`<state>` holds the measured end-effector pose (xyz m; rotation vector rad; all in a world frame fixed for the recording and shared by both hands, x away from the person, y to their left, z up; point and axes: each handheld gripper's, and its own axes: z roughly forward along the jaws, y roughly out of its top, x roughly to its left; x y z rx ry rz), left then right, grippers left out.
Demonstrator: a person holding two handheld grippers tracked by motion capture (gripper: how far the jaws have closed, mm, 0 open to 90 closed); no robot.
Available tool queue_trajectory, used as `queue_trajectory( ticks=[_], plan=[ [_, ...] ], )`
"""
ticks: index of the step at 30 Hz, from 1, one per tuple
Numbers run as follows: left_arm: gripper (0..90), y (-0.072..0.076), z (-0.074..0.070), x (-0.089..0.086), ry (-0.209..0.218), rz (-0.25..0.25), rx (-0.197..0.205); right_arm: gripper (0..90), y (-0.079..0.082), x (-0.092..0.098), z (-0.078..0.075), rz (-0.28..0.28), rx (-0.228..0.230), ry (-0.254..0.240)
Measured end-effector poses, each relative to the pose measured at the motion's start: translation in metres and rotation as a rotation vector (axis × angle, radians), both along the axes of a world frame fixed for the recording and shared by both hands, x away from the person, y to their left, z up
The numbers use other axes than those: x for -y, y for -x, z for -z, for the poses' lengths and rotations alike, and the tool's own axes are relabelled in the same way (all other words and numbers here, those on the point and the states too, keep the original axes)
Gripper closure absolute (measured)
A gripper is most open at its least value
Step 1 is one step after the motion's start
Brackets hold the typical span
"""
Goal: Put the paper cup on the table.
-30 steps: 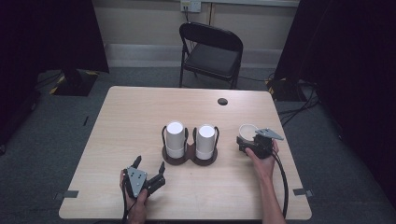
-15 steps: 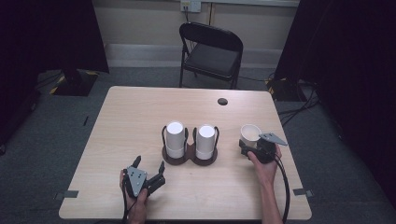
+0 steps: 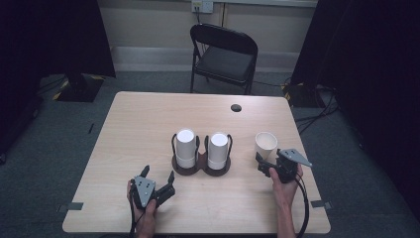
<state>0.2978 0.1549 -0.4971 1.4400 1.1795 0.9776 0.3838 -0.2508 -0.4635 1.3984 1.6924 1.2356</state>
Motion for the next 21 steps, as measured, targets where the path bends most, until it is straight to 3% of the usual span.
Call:
queue_trajectory(
  ticks=[5, 7, 12, 21],
  plan=[
    [15.8, 0.000, 0.000, 0.001, -0.004, -0.002, 0.000, 12.8, 0.015, -0.009, -0.008, -0.023, 0.042, -0.013],
    [15.9, 0.000, 0.000, 0.001, -0.011, -0.002, 0.003, 13.2, 0.022, -0.014, -0.010, -0.015, 0.032, -0.016],
    [16.0, 0.000, 0.000, 0.002, -0.014, -0.012, 0.005, 13.2, 0.035, -0.020, -0.007, 0.020, 0.051, -0.003],
    [16.2, 0.001, 0.000, 0.002, -0.017, -0.011, 0.010, 13.1, 0.053, -0.035, -0.002, 0.005, 0.075, 0.042]
  ],
)
